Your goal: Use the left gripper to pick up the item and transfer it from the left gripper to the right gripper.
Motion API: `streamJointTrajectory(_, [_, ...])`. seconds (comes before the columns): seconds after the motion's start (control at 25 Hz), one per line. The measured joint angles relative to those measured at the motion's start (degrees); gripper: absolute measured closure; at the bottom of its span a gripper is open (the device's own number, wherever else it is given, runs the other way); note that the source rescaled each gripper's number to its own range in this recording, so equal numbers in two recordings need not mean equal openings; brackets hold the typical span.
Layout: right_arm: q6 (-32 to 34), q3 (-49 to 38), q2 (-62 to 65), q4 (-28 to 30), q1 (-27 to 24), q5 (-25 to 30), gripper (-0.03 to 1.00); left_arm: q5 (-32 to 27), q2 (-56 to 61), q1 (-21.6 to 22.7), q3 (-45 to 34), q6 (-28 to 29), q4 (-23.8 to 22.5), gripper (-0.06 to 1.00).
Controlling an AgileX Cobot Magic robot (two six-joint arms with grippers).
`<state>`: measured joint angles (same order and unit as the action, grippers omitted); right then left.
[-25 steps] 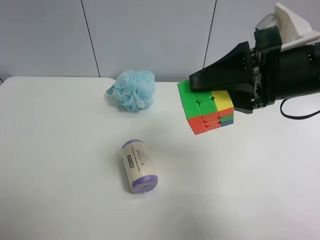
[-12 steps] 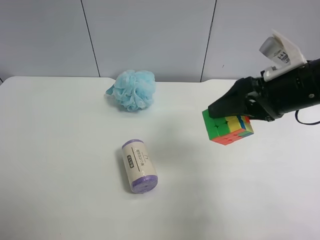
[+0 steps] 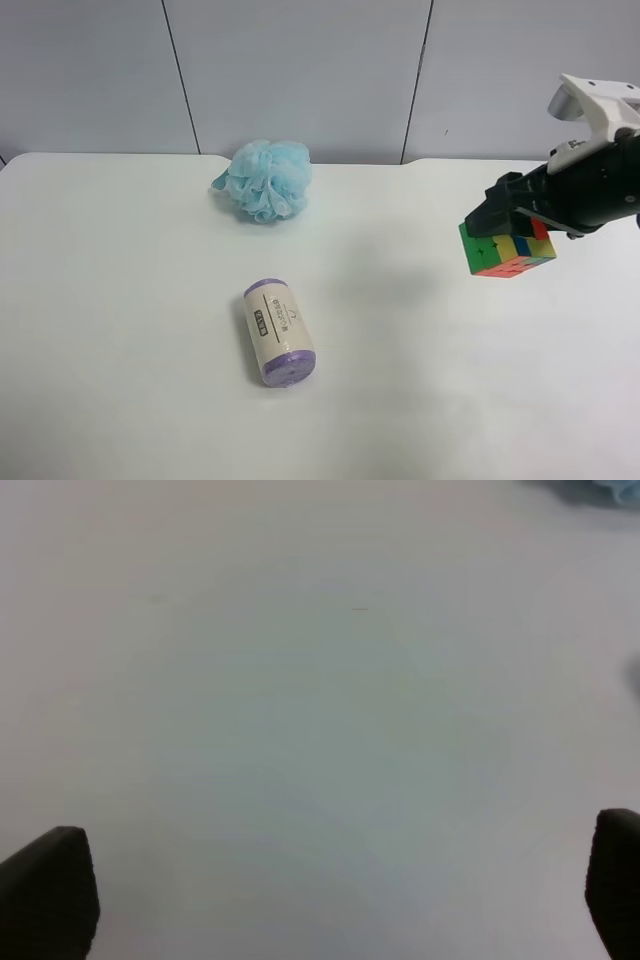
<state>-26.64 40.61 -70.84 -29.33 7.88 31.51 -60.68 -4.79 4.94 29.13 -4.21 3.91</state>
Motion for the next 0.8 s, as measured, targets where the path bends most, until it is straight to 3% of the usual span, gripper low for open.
streamJointTrajectory(0.24, [5.85,1.66,-2.9,6.38,0.0,-0.66,0.97,0.0,0.0,0.0,0.0,0.0,0.0,-0.04])
streamJointTrajectory(0.8, [7.26,18.13,-28.07,9.45,0.0,4.13,0.97,0.0,0.0,0.0,0.0,0.04,0.0,-0.04])
